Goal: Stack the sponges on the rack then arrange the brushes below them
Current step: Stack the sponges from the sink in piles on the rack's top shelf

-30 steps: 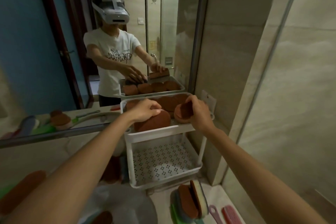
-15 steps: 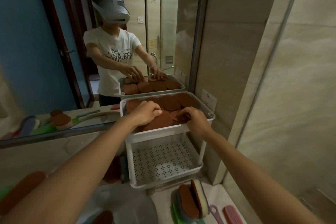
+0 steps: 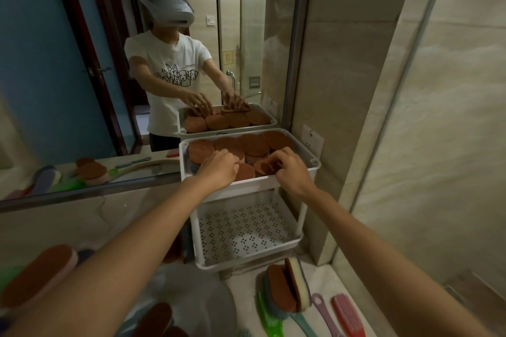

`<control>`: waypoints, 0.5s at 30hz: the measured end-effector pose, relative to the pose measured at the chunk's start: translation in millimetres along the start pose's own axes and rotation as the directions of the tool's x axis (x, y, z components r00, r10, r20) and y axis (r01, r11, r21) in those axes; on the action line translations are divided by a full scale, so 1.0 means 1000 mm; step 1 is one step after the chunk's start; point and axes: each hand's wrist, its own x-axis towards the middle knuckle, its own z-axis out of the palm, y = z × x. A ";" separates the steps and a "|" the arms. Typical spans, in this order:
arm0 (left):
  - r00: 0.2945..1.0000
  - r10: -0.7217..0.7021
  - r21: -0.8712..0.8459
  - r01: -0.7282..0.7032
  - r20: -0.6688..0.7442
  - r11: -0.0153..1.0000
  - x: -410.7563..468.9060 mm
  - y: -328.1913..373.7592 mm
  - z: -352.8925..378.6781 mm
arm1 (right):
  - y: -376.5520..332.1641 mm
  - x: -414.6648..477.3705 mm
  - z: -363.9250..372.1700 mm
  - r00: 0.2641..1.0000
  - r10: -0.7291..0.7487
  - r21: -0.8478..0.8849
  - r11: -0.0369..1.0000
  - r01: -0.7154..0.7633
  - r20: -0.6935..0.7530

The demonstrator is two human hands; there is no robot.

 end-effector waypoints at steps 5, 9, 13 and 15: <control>0.999 -0.034 -0.102 0.036 0.023 0.994 -0.006 0.003 0.002 | -0.002 -0.005 -0.002 0.999 -0.011 -0.014 1.000 0.011 -0.048; 0.990 -0.059 -0.205 0.032 -0.125 0.978 -0.014 0.014 0.002 | -0.009 -0.023 -0.003 0.974 -0.076 0.060 0.994 0.091 -0.213; 0.933 -0.068 -0.328 -0.056 -0.355 0.943 -0.047 0.041 0.002 | -0.012 -0.065 -0.001 0.920 -0.053 0.168 0.977 0.127 -0.388; 0.900 -0.090 -0.390 -0.094 -0.428 0.916 -0.072 0.055 0.012 | -0.006 -0.095 0.005 0.892 0.000 0.215 0.970 0.109 -0.452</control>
